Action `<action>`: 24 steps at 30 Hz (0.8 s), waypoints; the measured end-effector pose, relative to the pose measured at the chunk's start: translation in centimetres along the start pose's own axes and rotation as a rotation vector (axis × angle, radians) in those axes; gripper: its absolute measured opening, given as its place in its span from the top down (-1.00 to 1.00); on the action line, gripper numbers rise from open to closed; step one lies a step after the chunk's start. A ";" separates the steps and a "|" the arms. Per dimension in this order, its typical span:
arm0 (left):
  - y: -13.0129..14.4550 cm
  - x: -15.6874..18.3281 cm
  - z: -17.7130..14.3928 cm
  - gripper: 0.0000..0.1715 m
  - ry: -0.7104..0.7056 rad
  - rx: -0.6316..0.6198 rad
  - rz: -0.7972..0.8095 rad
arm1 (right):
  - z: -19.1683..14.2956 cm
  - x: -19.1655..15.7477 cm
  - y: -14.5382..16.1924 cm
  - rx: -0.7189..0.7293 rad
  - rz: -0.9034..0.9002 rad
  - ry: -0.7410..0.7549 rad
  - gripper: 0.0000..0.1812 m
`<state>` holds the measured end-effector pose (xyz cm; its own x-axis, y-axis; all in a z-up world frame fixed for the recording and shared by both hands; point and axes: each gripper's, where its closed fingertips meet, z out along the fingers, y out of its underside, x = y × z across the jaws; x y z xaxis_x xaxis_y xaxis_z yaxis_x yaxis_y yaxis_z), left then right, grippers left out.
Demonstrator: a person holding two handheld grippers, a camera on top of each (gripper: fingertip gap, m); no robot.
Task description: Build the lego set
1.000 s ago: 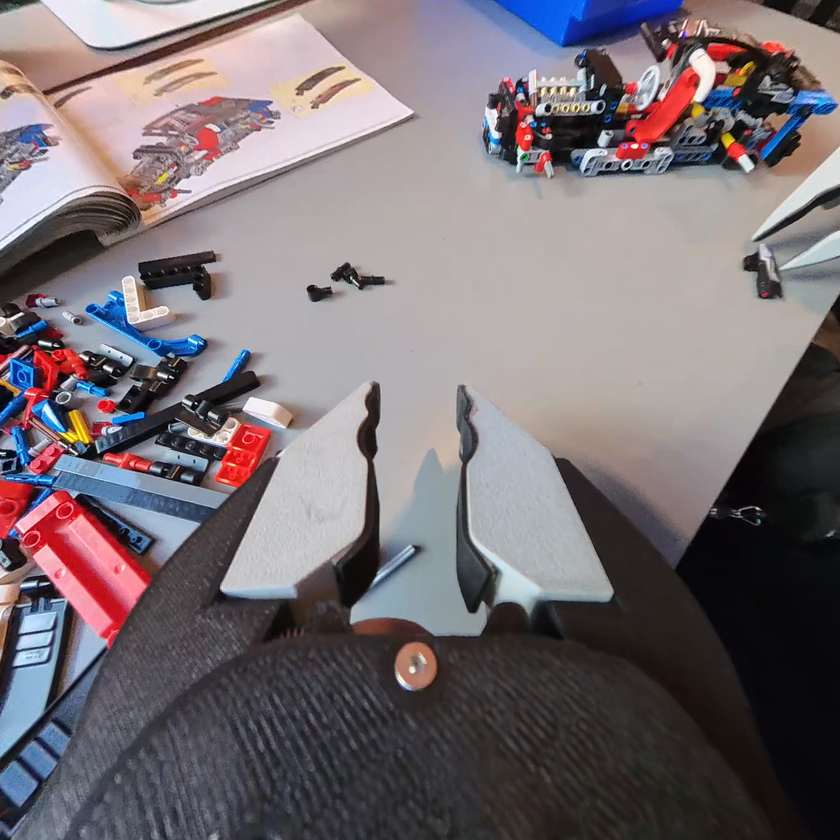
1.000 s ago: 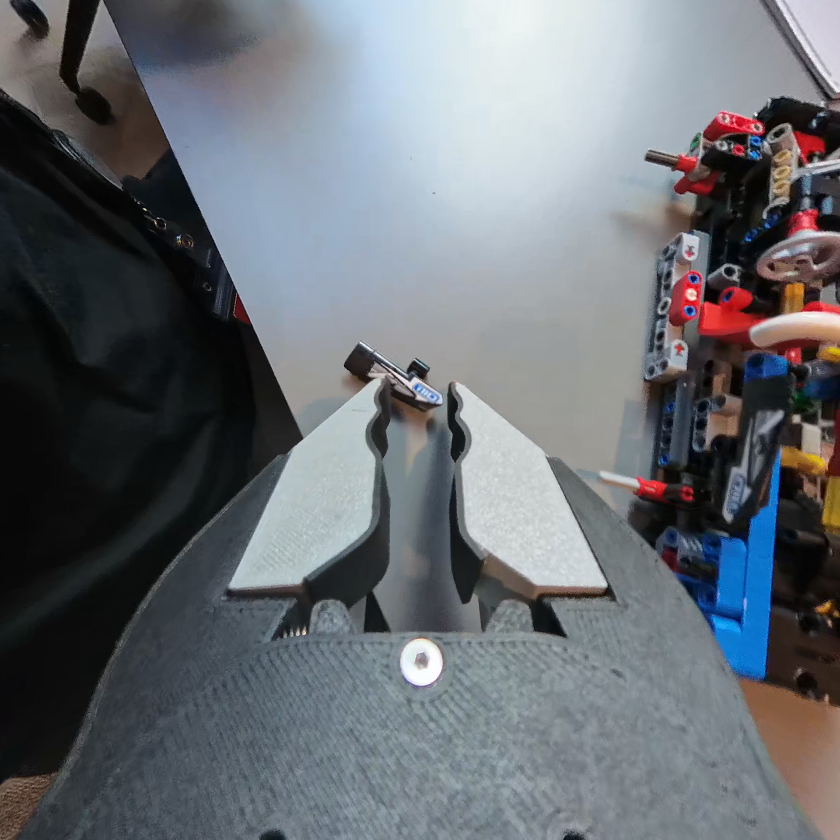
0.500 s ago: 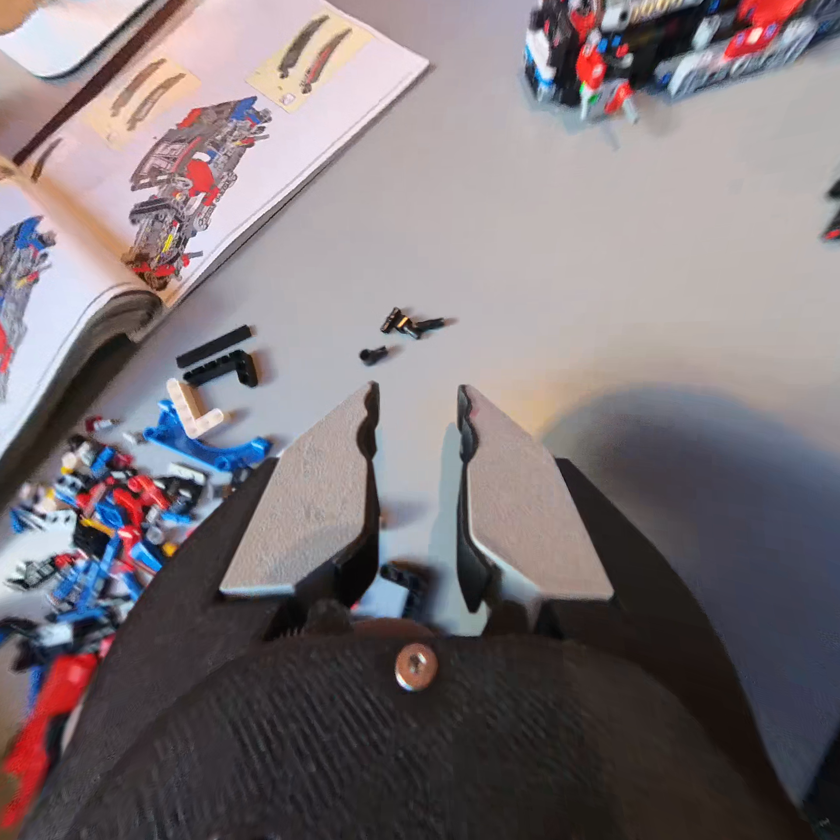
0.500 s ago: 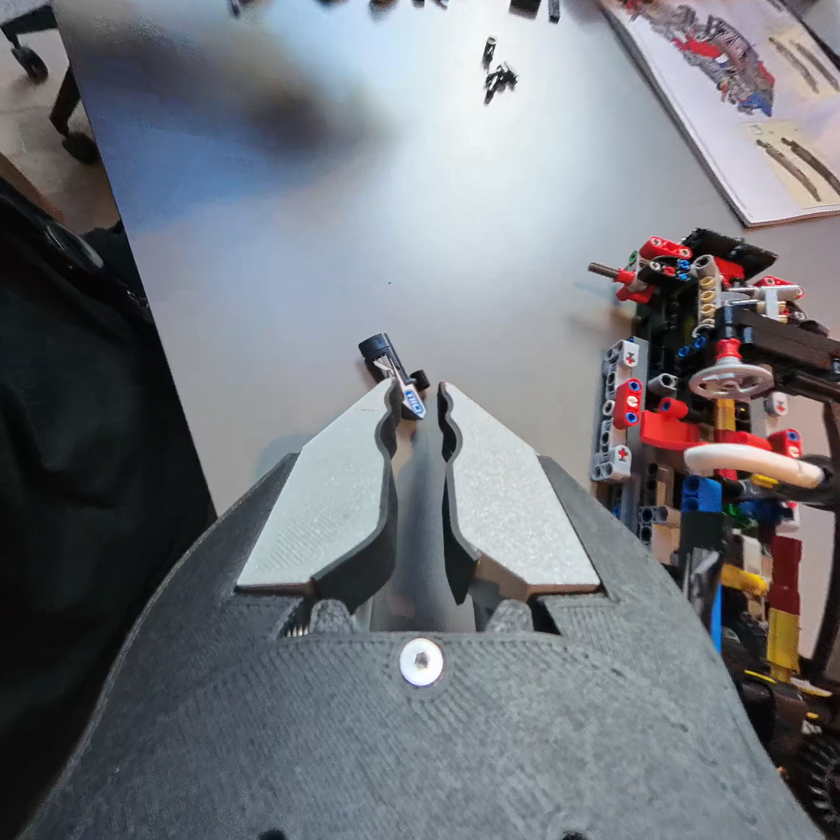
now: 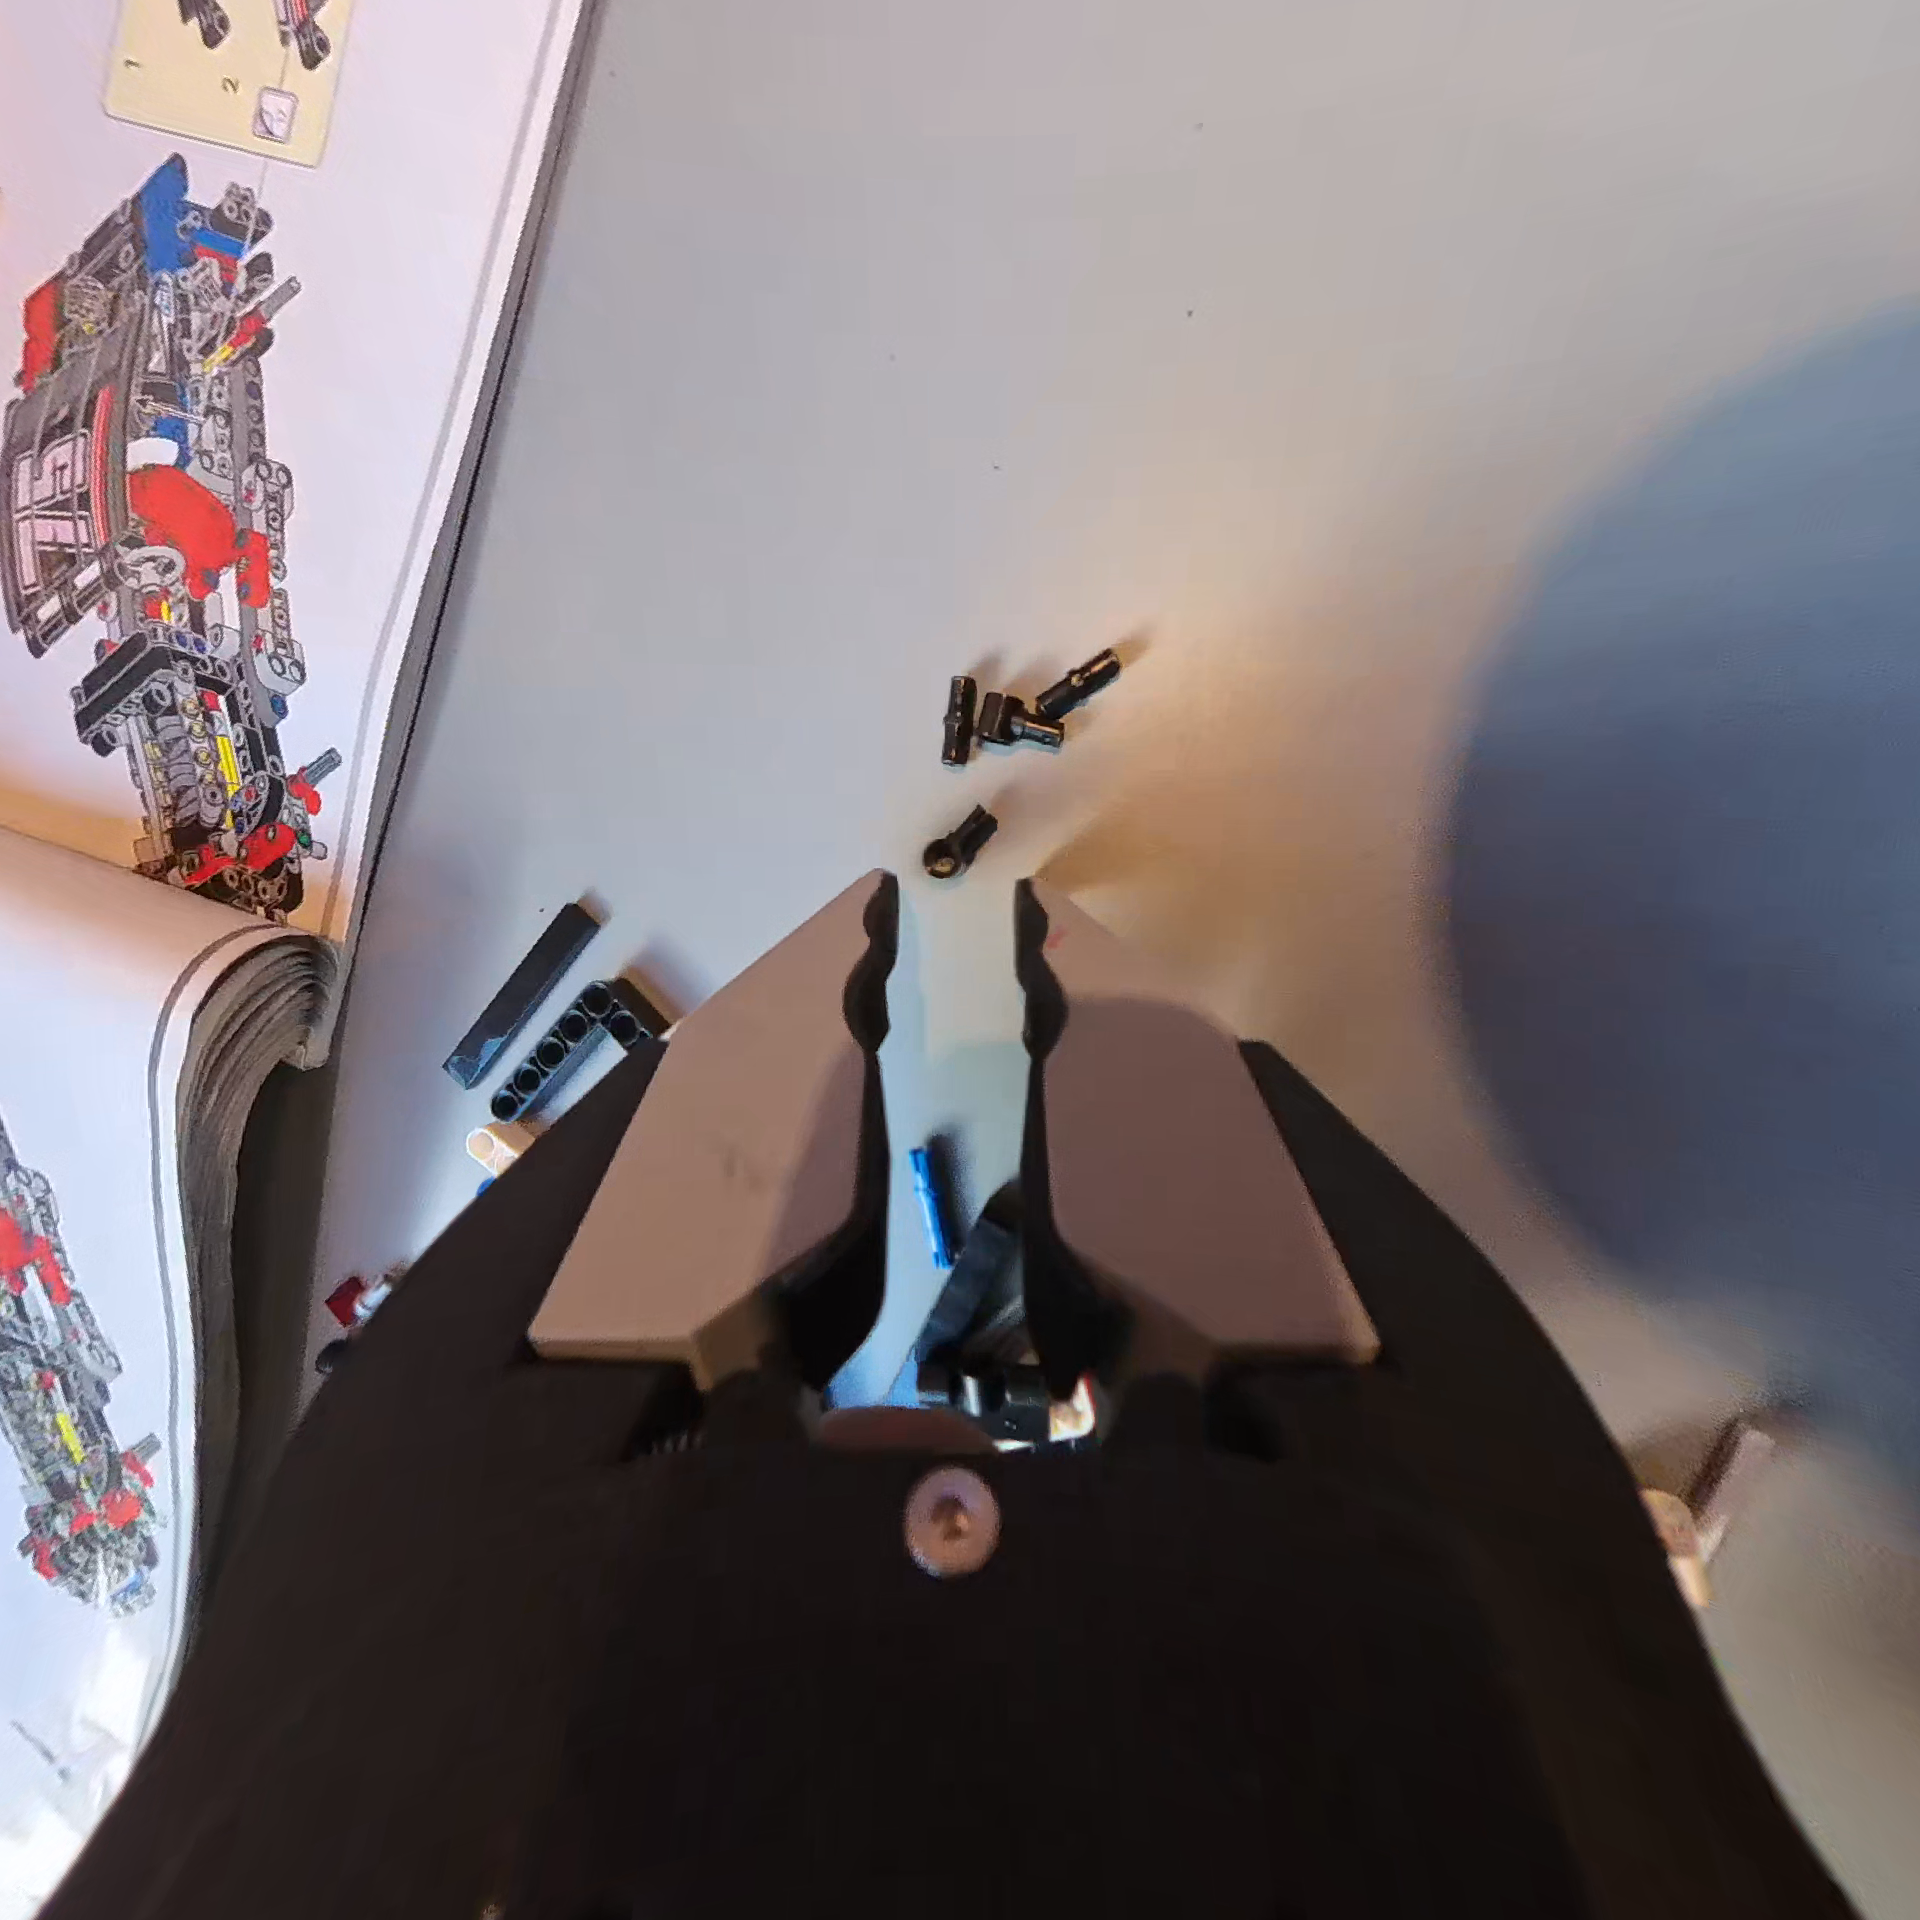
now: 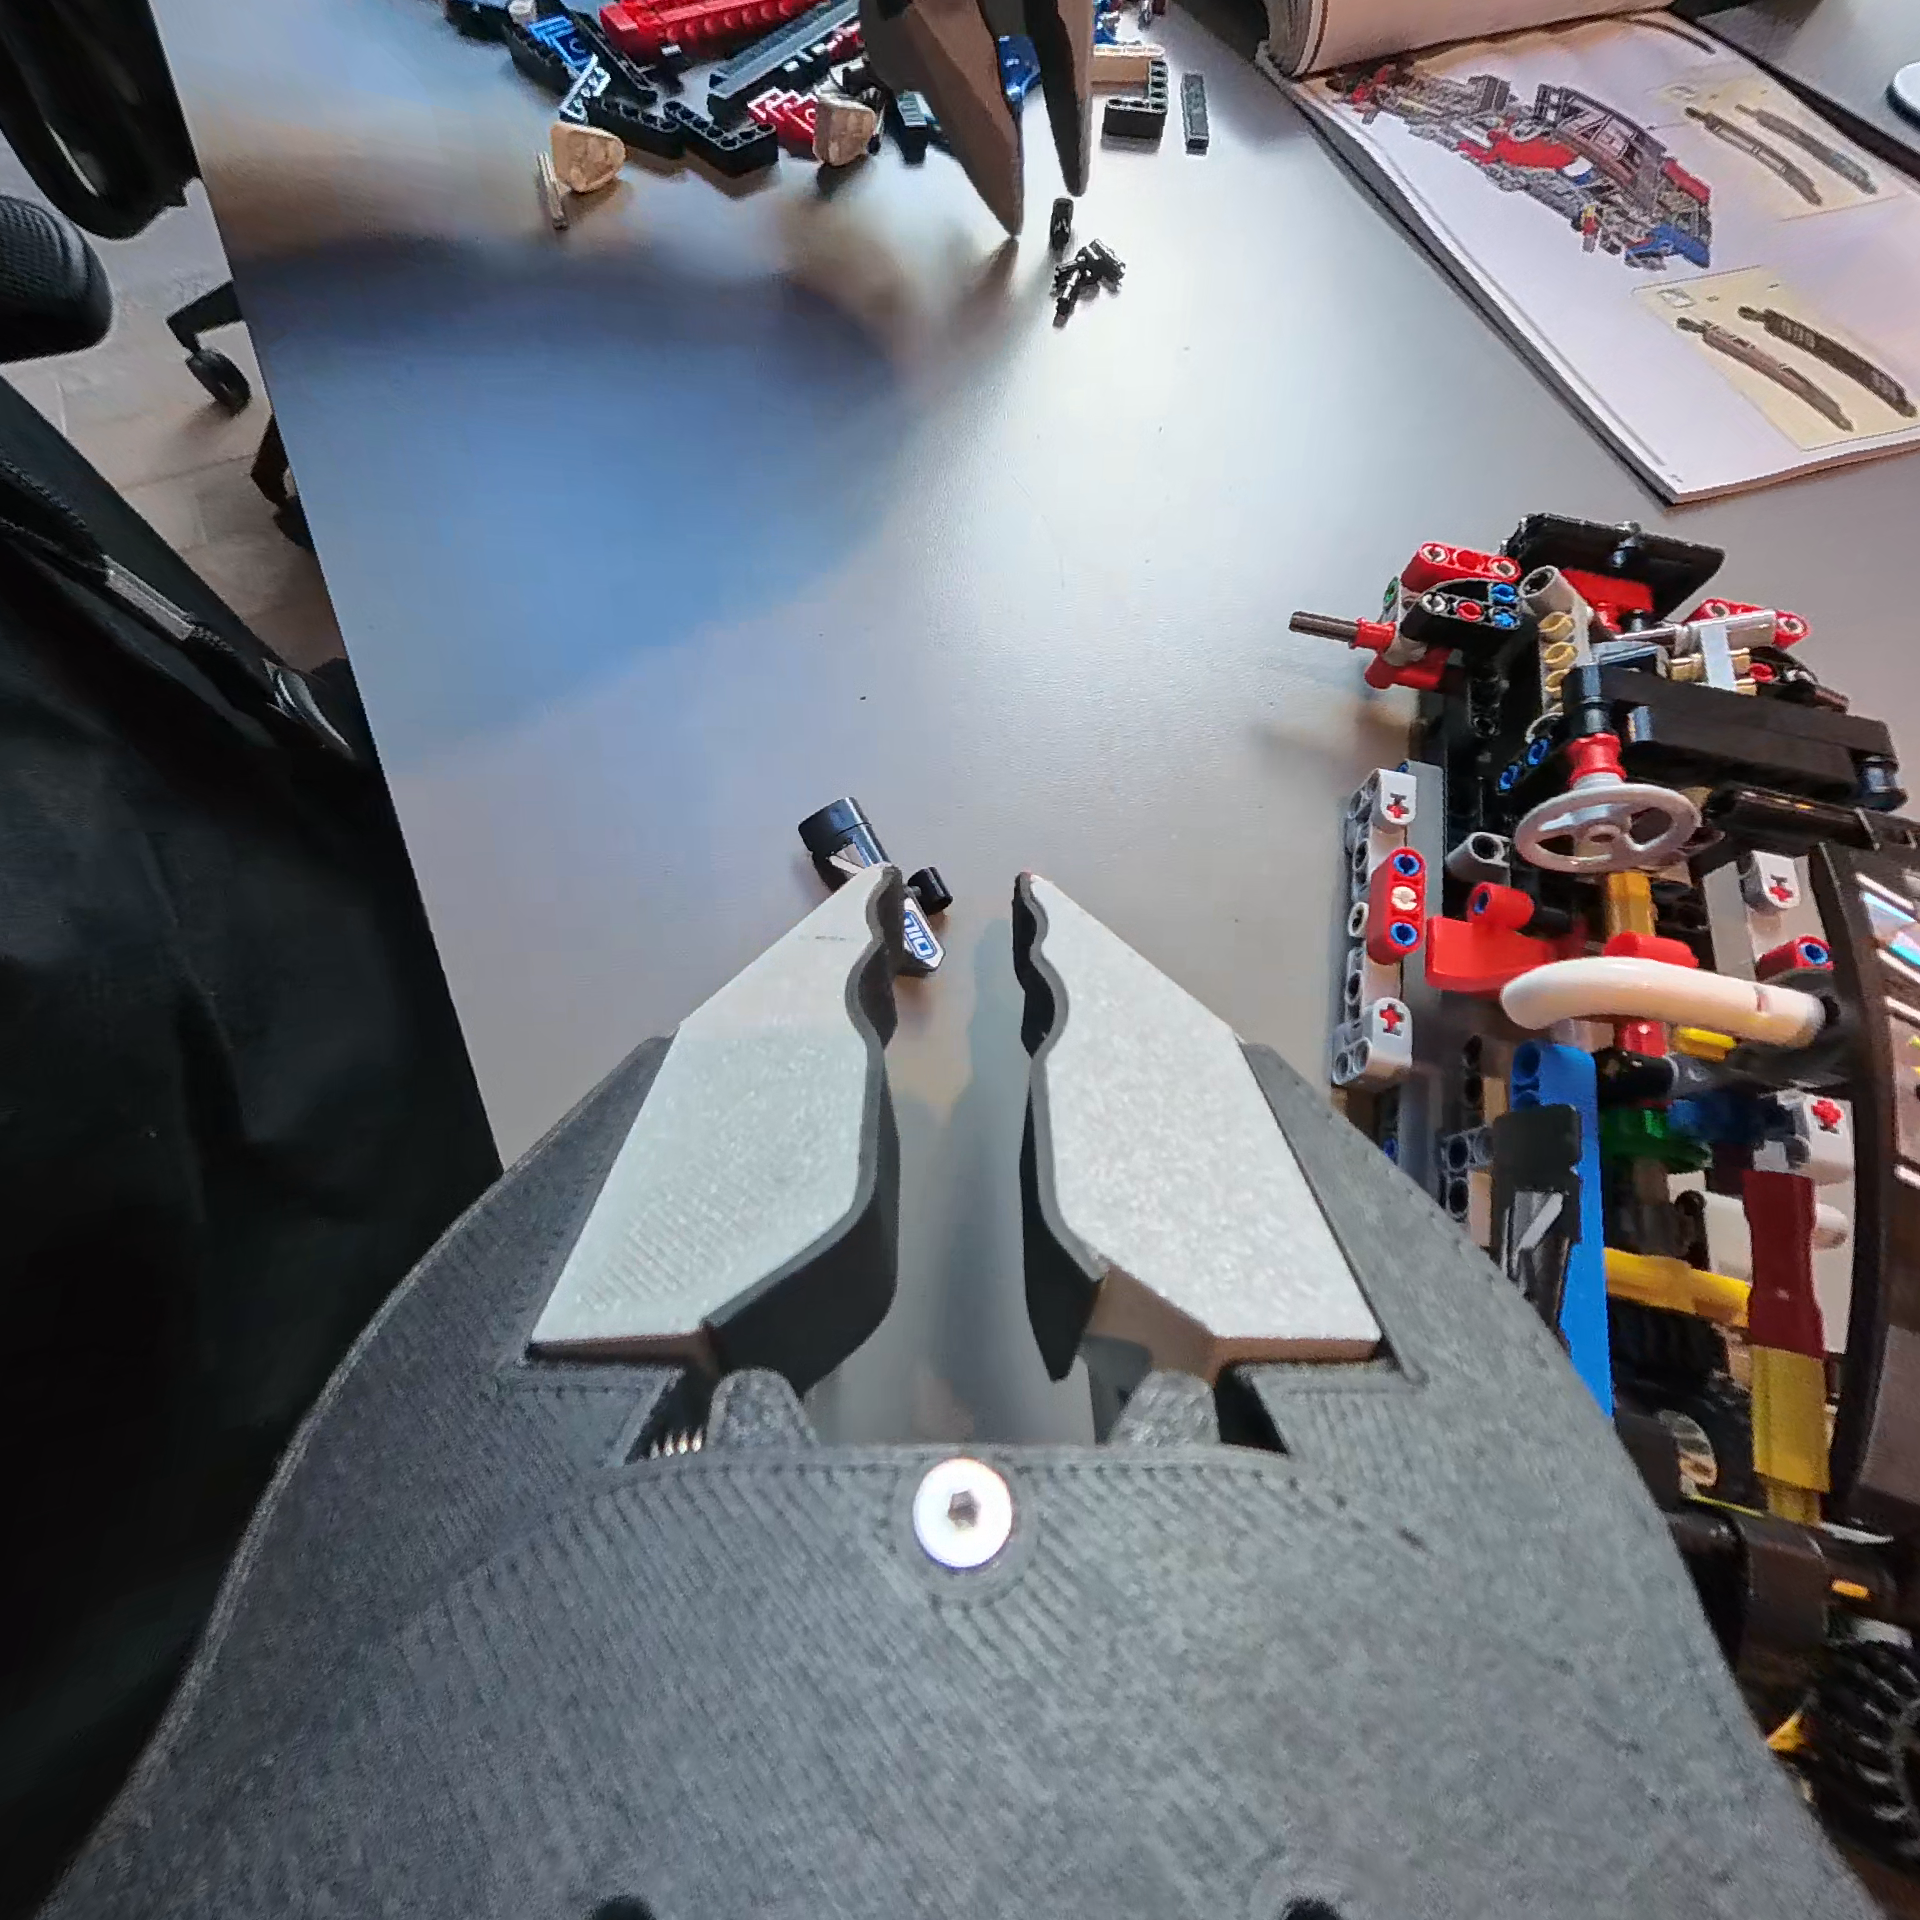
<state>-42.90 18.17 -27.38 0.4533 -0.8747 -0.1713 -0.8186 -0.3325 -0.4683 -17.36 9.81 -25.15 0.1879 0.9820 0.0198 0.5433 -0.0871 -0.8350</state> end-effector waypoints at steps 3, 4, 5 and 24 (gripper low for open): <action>-0.1 -0.2 0.1 0.79 0.006 0.002 0.010 | -0.1 0.0 -0.1 0.008 -0.005 0.001 0.81; -0.2 -0.2 0.2 0.80 0.015 0.000 0.011 | -0.1 0.0 -0.1 0.010 -0.007 0.003 0.81; -0.3 -0.1 0.2 0.80 0.026 0.001 0.019 | -0.1 0.0 -0.2 0.014 -0.011 0.006 0.81; -11.9 11.8 -1.1 0.94 0.138 0.330 -0.218 | -4.9 -0.1 -0.1 0.185 0.098 0.138 0.85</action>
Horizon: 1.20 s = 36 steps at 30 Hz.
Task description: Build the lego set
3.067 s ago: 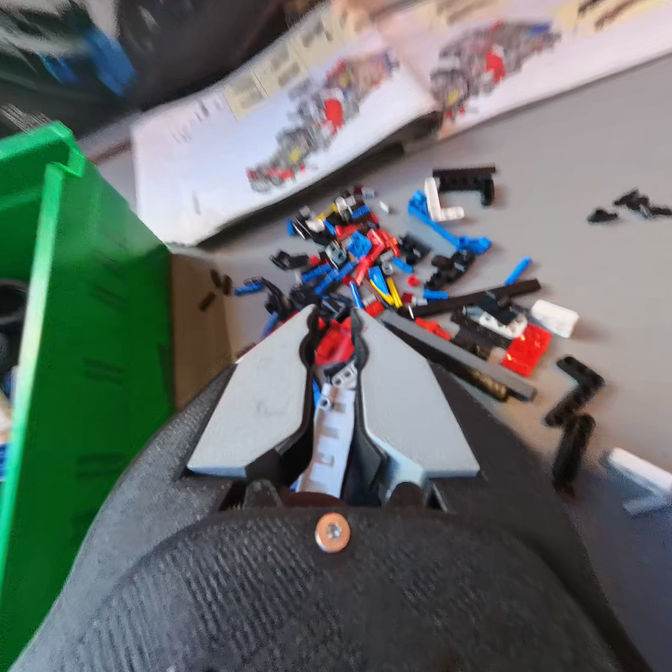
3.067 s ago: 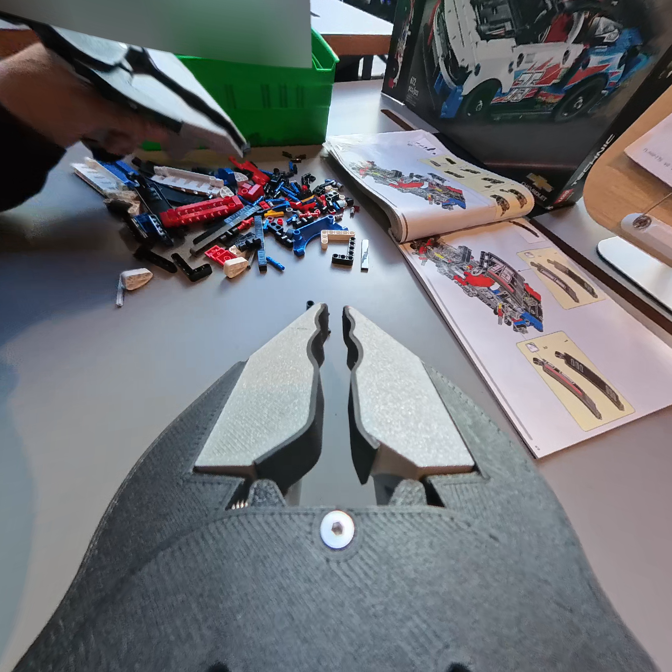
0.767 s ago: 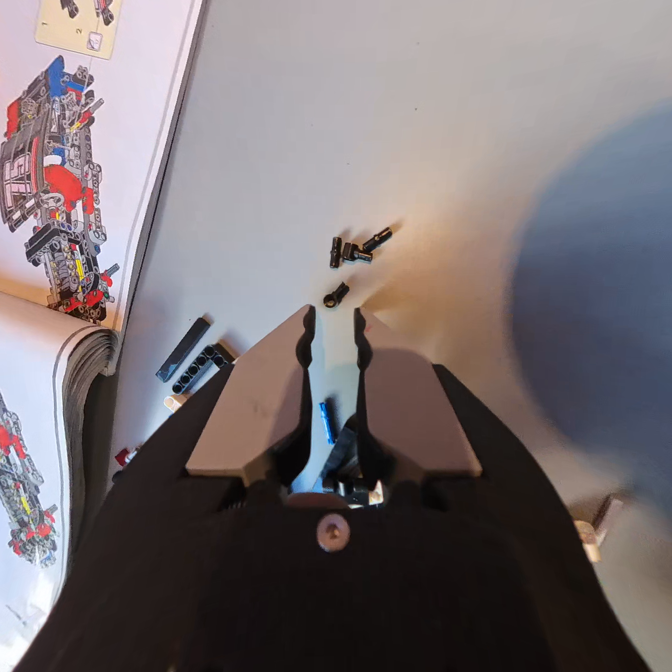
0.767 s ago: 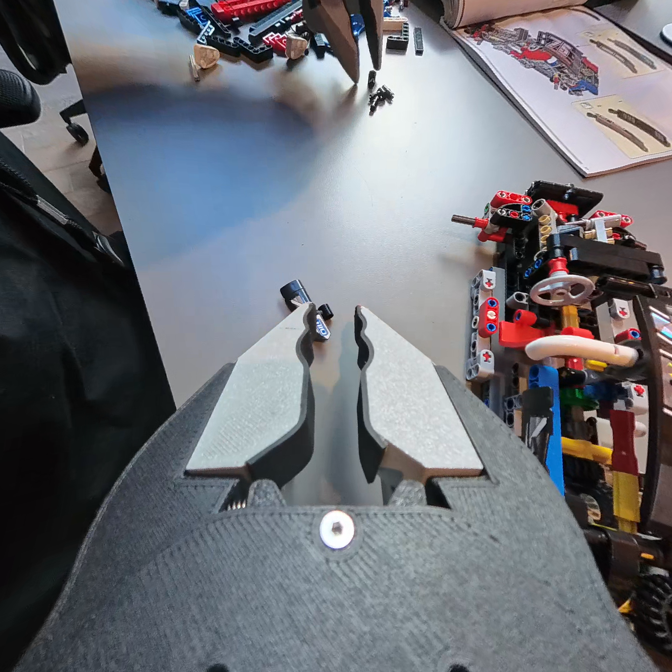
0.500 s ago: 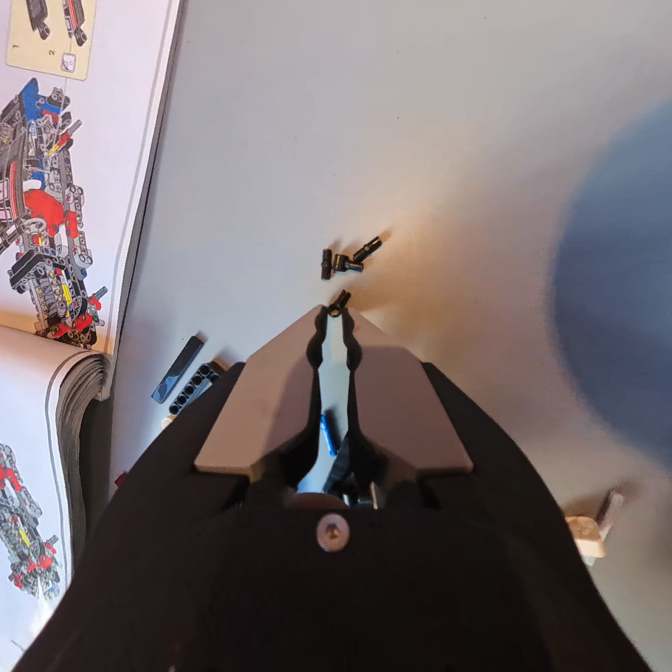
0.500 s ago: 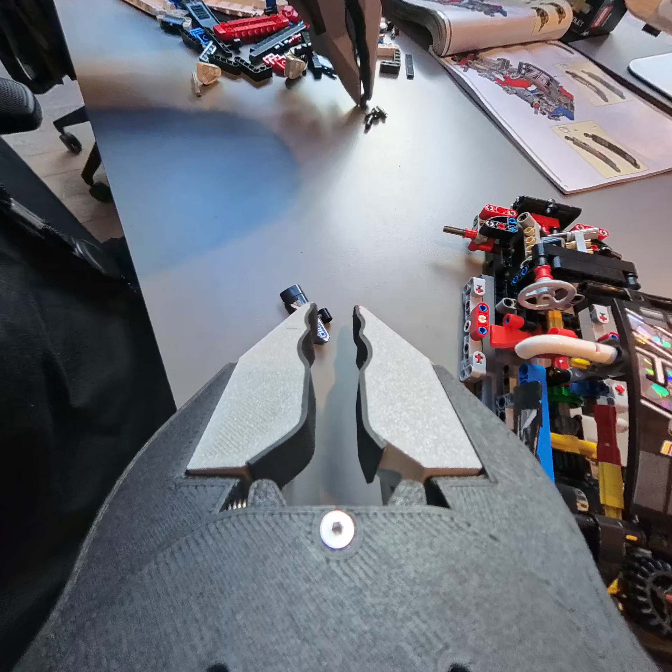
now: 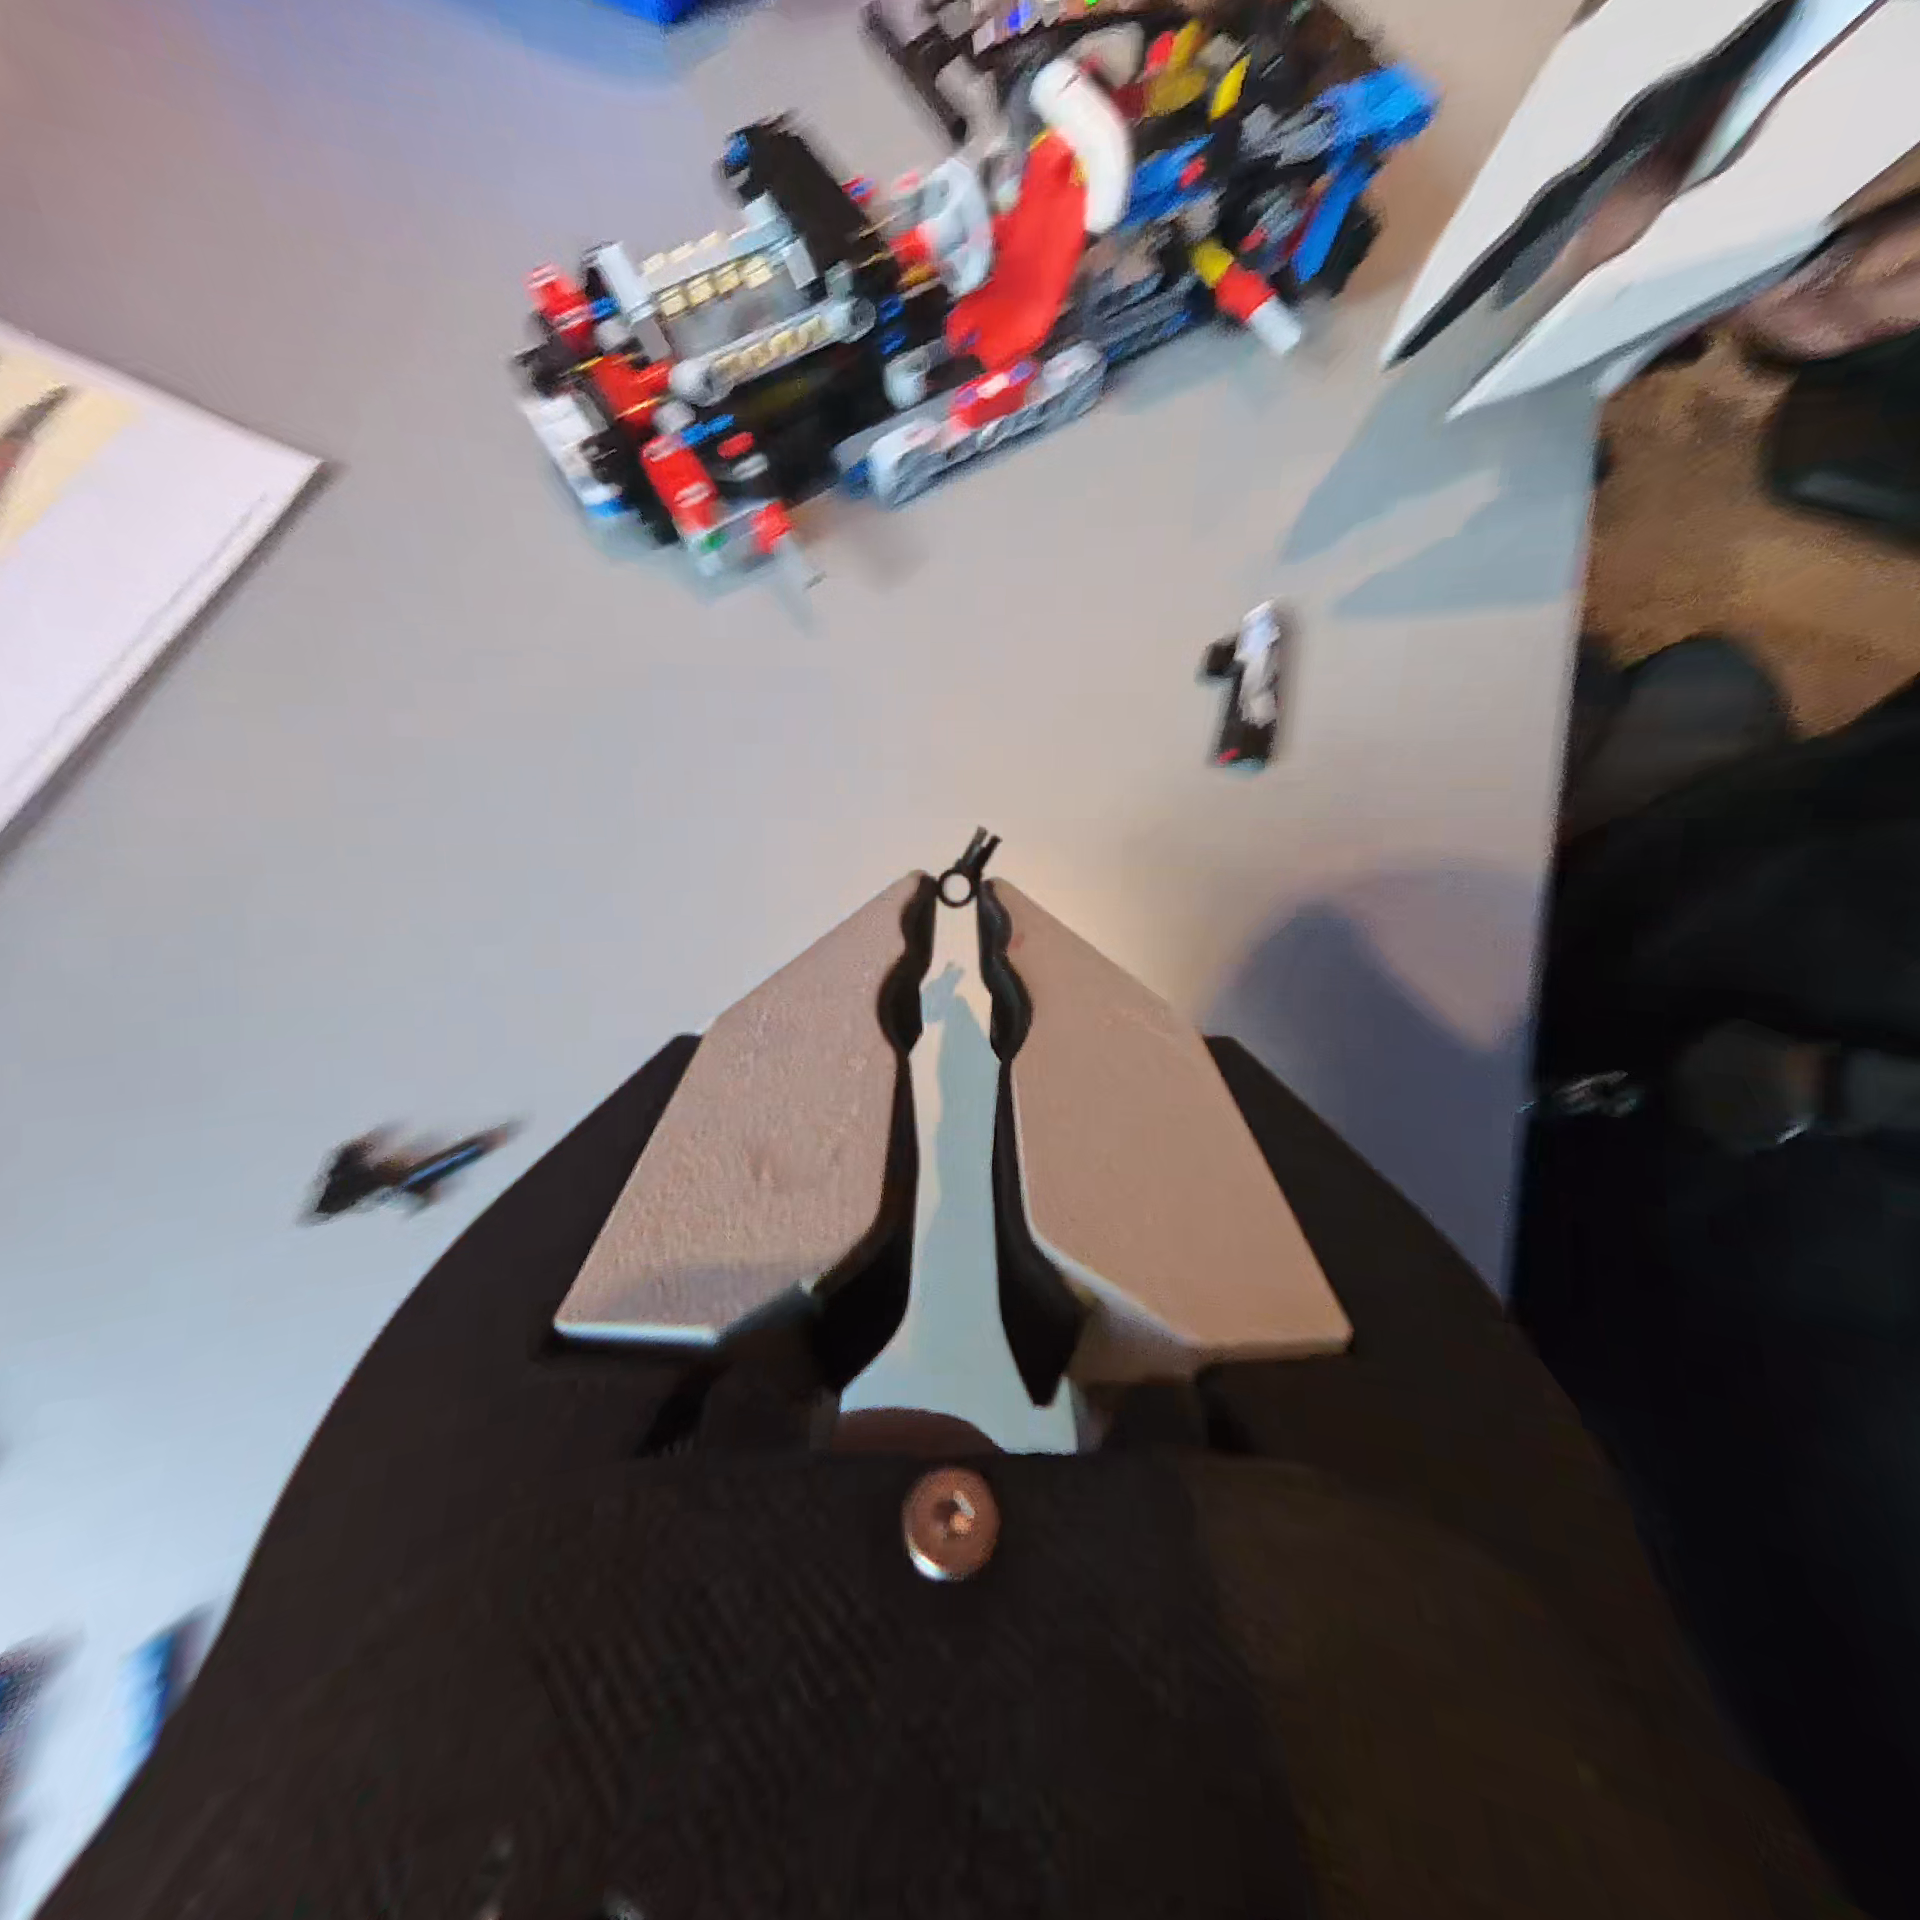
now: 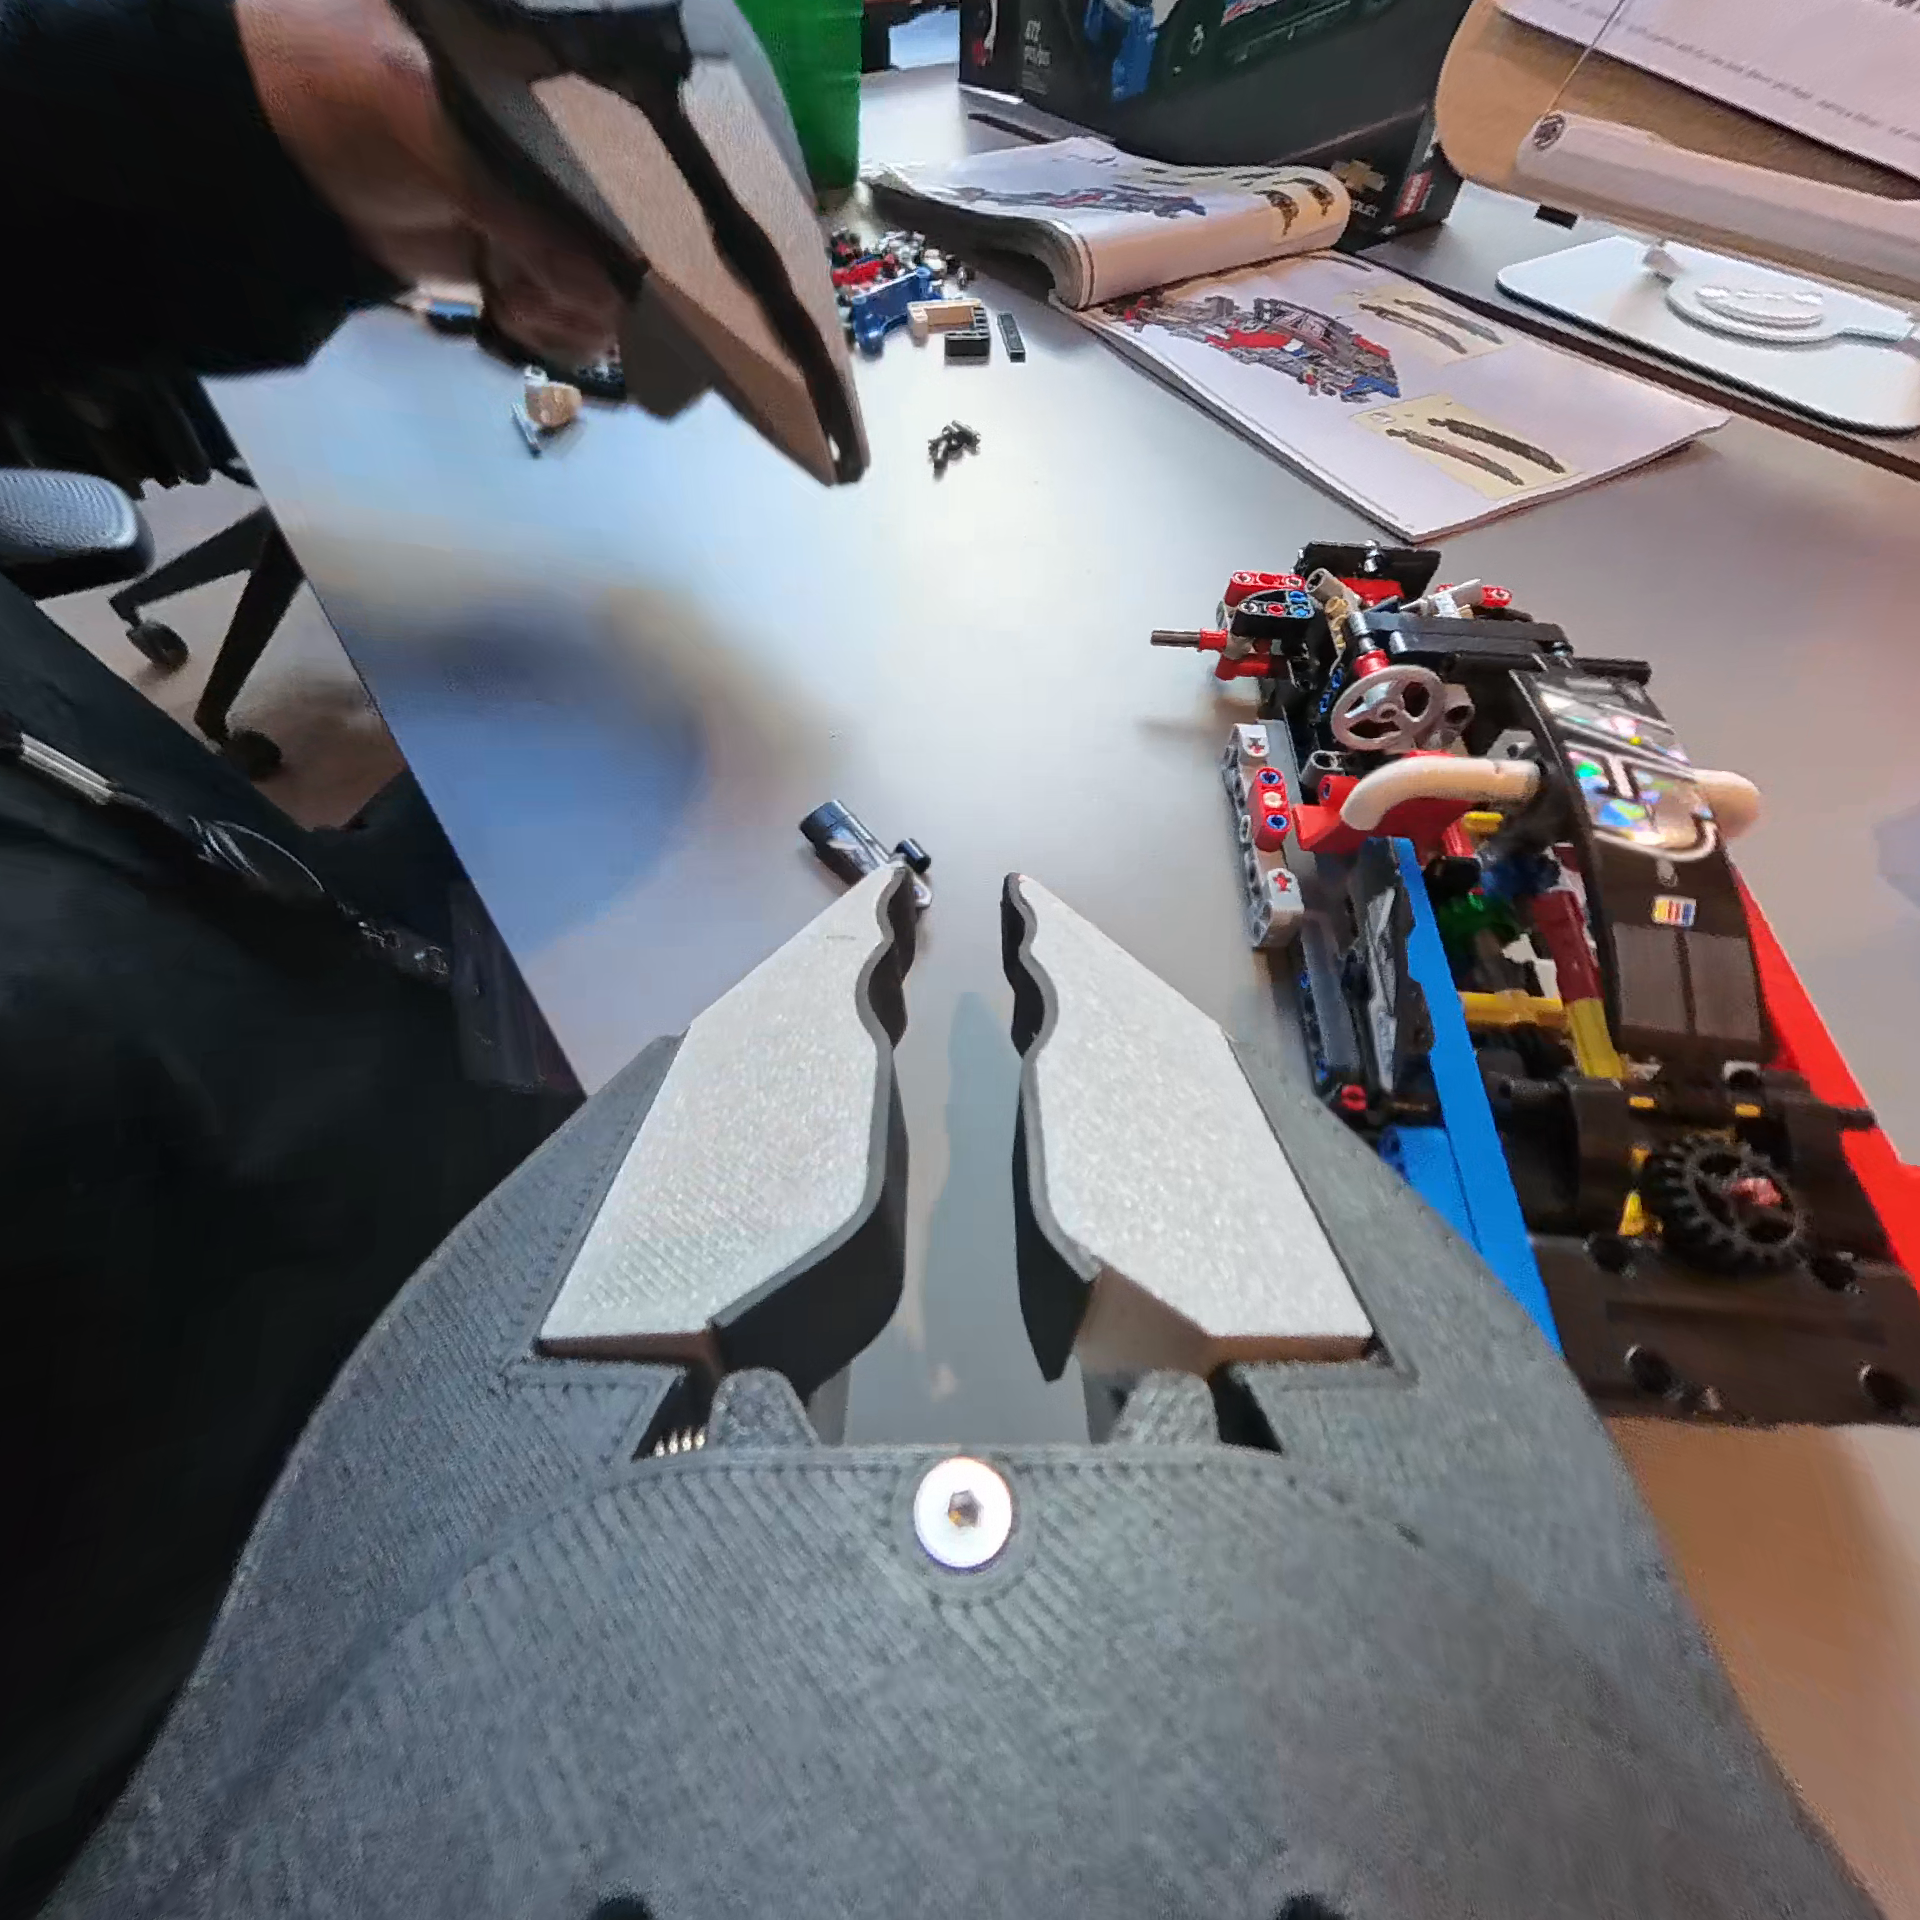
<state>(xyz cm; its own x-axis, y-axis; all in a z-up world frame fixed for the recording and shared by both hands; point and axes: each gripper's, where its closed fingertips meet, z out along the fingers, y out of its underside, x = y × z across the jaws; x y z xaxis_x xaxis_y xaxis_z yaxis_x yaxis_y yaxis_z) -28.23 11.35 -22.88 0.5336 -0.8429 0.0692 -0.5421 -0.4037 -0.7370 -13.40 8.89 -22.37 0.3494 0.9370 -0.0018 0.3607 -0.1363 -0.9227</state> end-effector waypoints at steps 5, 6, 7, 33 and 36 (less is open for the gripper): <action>-0.7 4.5 3.2 0.94 0.117 0.024 -0.069 | -0.1 -2.0 0.2 0.017 0.031 -0.043 0.85; -0.5 5.2 3.7 0.94 0.147 0.010 -0.084 | 0.1 -2.4 0.2 0.016 0.029 -0.055 0.85; -0.5 5.7 4.1 0.94 0.160 0.008 -0.095 | 0.3 -2.7 0.2 0.016 0.026 -0.063 0.85; -2.7 10.2 5.4 0.95 0.233 0.107 0.008 | 4.0 -5.3 -0.2 -0.114 0.075 -0.303 0.91; -2.5 10.0 5.0 0.95 0.241 0.127 0.007 | 4.3 -5.5 -0.6 -0.105 0.087 -0.319 0.93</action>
